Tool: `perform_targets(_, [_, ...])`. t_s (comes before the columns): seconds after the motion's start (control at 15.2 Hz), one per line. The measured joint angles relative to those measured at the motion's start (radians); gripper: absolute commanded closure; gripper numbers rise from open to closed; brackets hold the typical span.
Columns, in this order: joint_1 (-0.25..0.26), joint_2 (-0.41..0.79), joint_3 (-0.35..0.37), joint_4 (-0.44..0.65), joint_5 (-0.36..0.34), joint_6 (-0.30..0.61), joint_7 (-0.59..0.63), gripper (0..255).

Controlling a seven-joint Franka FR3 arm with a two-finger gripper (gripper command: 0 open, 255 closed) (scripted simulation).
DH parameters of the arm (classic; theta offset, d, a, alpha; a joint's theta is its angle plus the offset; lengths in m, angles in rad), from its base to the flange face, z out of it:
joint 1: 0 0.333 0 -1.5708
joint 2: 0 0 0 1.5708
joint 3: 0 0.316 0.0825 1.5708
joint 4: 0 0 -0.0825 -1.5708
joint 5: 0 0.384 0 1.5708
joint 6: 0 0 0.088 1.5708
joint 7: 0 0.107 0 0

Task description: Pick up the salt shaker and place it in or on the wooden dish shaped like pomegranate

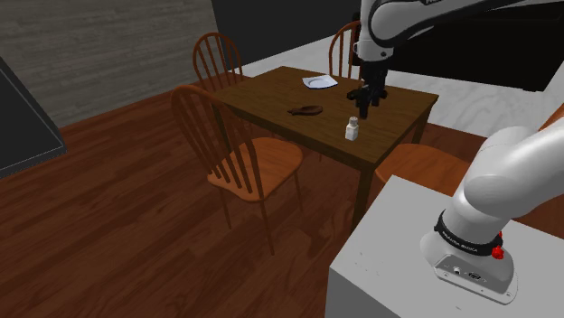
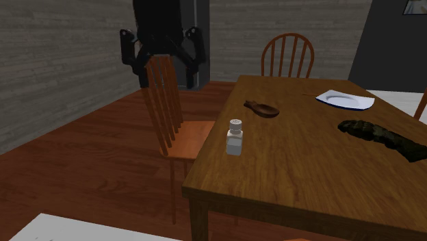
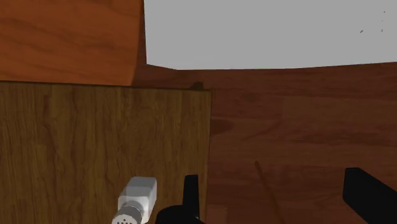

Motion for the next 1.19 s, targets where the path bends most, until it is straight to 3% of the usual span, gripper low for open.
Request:
perform_targets(0.4, [-0.038,0.139,-0.067,-0.034,-0.049,0.24,-0.026,0])
perform_targets(0.86, [-0.066,0.359,-0.142,0.0,-0.064,0.506,-0.061,0])
perform_targets(1.19, [-0.071,0.446,-0.167,0.012,-0.051,0.598,-0.085,0])
